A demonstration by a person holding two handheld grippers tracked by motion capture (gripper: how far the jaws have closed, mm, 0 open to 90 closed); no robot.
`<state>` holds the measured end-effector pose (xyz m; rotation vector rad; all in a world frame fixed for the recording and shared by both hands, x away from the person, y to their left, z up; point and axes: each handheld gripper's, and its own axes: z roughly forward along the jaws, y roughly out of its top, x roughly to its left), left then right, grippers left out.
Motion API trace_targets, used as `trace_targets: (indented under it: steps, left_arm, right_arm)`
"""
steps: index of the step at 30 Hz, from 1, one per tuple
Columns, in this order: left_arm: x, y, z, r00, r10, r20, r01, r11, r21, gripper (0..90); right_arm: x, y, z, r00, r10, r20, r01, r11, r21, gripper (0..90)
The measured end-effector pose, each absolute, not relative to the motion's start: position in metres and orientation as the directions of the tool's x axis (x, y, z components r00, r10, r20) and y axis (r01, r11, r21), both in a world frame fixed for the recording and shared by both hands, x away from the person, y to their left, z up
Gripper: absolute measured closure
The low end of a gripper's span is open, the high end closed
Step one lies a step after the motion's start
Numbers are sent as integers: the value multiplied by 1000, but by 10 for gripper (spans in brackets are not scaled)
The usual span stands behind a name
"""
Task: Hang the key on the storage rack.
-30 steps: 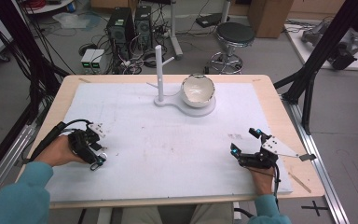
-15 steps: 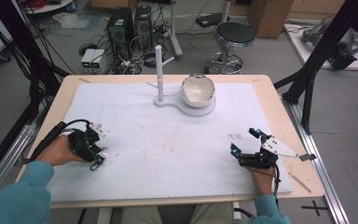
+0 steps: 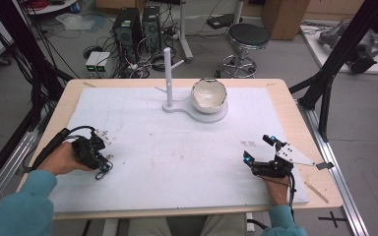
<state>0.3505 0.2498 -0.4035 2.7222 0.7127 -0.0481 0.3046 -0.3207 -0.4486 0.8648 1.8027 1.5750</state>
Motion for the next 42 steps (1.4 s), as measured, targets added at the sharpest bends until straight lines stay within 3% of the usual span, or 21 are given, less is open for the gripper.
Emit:
trace_targets:
  steps: [24,37,42]
  left_arm:
    - [350,251,-401,873,469,-135,487,-815,314,848]
    - [349,250,-401,876,461,-145,482,-814,324,876]
    - [348,250,-400,877,468,-105,475,-816,330,882]
  right_arm:
    - [305,-321,-449,-614,789,-8,96,85,992,17]
    - [305,-321,-449,-614,789,-8,96,85,992,17]
    - [305,-321,-449,-615,789,-7,97,84,992,17]
